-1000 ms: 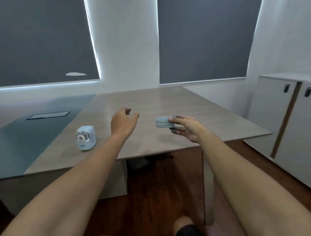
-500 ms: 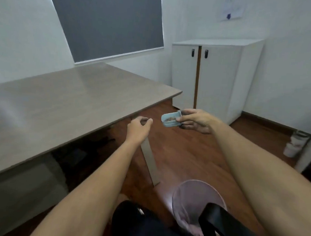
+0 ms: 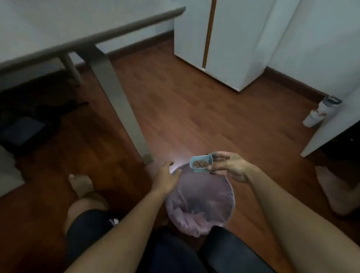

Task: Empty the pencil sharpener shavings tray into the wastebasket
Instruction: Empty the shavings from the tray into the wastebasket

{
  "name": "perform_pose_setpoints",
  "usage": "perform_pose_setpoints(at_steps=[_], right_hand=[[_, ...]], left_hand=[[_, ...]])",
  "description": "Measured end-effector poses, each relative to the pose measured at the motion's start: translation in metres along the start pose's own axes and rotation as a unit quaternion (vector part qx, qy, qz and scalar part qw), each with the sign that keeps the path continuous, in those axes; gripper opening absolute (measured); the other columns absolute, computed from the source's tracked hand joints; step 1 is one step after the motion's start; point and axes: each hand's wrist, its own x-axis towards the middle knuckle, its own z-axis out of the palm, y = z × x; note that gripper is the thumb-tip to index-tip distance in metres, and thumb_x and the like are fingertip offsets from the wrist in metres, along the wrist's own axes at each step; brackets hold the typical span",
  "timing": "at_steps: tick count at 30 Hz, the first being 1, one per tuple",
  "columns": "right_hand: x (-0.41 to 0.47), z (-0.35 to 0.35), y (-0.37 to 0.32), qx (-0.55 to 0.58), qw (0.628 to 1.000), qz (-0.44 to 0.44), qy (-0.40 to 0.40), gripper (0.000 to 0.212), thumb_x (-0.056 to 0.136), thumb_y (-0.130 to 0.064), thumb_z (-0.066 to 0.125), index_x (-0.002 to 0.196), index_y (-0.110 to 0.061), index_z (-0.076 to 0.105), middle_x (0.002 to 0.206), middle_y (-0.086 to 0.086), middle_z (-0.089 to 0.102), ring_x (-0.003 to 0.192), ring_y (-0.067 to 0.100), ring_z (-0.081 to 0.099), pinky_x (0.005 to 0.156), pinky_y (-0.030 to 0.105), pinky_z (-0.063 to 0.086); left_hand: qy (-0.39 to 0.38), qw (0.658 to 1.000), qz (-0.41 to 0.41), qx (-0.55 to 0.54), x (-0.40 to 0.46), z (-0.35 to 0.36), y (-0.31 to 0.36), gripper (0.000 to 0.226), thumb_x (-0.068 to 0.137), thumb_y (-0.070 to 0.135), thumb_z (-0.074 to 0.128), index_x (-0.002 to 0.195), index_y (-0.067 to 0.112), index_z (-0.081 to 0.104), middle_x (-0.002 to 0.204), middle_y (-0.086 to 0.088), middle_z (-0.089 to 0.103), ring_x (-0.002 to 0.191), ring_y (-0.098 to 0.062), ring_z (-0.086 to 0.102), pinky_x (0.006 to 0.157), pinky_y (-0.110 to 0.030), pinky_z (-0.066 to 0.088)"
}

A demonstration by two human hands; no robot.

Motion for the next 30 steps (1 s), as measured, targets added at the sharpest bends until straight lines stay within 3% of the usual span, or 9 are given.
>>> perform_pose_setpoints(at_steps=[6,10,13,15,18,21,23,25,30], right_hand=[[0.032,-0.015,0.063,-0.058,0.996,0.057,0.024,0.040,0.069,0.018,0.076,0.097,-0.009,0.068,0.106,0.010,0.070,0.090,0.024,0.070,0.068,0.030,0.063],[0.045,-0.012,0.083,-0.116,0.989,0.070,0.058,0.039,0.070,0.013,0.079,0.102,-0.005,0.065,0.103,0.008,0.067,0.088,0.026,0.066,0.059,0.026,0.061],[0.062,-0.008,0.099,-0.197,0.974,0.077,0.081,0.039,0.071,0.004,0.082,0.107,-0.002,0.066,0.091,0.008,0.067,0.073,0.021,0.063,0.050,0.025,0.056],[0.074,-0.004,0.109,-0.301,0.947,0.070,0.089,0.034,0.070,-0.012,0.084,0.101,-0.005,0.071,0.086,0.008,0.071,0.065,0.020,0.062,0.056,0.032,0.057],[0.083,0.003,0.118,-0.476,0.874,0.055,0.079,0.045,0.063,-0.042,0.074,0.095,-0.011,0.077,0.087,0.006,0.076,0.080,0.024,0.070,0.076,0.036,0.056],[0.090,0.012,0.129,-0.541,0.836,0.063,0.067,0.080,0.048,-0.064,0.056,0.108,-0.015,0.075,0.108,0.003,0.076,0.100,0.023,0.069,0.089,0.037,0.054],[0.097,0.016,0.136,-0.560,0.824,0.061,0.059,0.085,0.050,-0.065,0.056,0.112,-0.010,0.074,0.115,0.011,0.073,0.106,0.028,0.066,0.092,0.037,0.053],[0.096,0.023,0.135,-0.564,0.820,0.066,0.077,0.074,0.062,-0.056,0.067,0.114,-0.003,0.071,0.116,0.017,0.068,0.106,0.033,0.064,0.089,0.035,0.052],[0.100,0.031,0.138,-0.578,0.808,0.075,0.093,0.067,0.070,-0.050,0.073,0.113,0.000,0.069,0.117,0.021,0.065,0.107,0.035,0.063,0.086,0.035,0.049]], left_hand=[[0.003,0.998,-0.050,0.029,0.010,0.046,-0.048,0.055,0.092,0.027,0.060,0.144,0.018,0.043,0.143,-0.014,0.050,0.129,-0.032,0.050,0.104,-0.036,0.041],[0.012,0.997,-0.061,0.034,0.013,0.059,-0.066,0.054,0.095,0.022,0.053,0.146,0.026,0.038,0.142,-0.011,0.048,0.128,-0.032,0.050,0.101,-0.036,0.043],[0.016,0.997,-0.069,0.033,0.016,0.062,-0.073,0.054,0.094,0.015,0.049,0.146,0.028,0.039,0.139,-0.015,0.051,0.126,-0.035,0.051,0.101,-0.039,0.042],[0.015,0.997,-0.077,0.027,0.016,0.065,-0.078,0.060,0.092,0.010,0.048,0.147,0.029,0.037,0.137,-0.015,0.052,0.125,-0.036,0.052,0.101,-0.041,0.042],[0.014,0.996,-0.089,0.018,0.015,0.069,-0.081,0.073,0.086,-0.001,0.049,0.149,0.032,0.034,0.137,-0.013,0.053,0.125,-0.035,0.052,0.102,-0.042,0.043],[0.020,0.995,-0.096,0.003,0.018,0.072,-0.086,0.080,0.082,-0.006,0.052,0.148,0.036,0.034,0.135,-0.011,0.055,0.123,-0.033,0.053,0.101,-0.042,0.045],[0.019,0.995,-0.095,-0.003,0.020,0.074,-0.090,0.081,0.082,-0.007,0.051,0.148,0.036,0.034,0.135,-0.011,0.054,0.124,-0.033,0.052,0.102,-0.040,0.044],[0.017,0.996,-0.093,-0.008,0.019,0.074,-0.091,0.081,0.084,-0.008,0.050,0.149,0.037,0.032,0.137,-0.009,0.052,0.126,-0.031,0.050,0.104,-0.039,0.042],[0.024,0.995,-0.095,0.003,0.019,0.075,-0.096,0.082,0.083,-0.007,0.049,0.149,0.039,0.030,0.139,-0.009,0.050,0.126,-0.032,0.049,0.103,-0.038,0.041]])
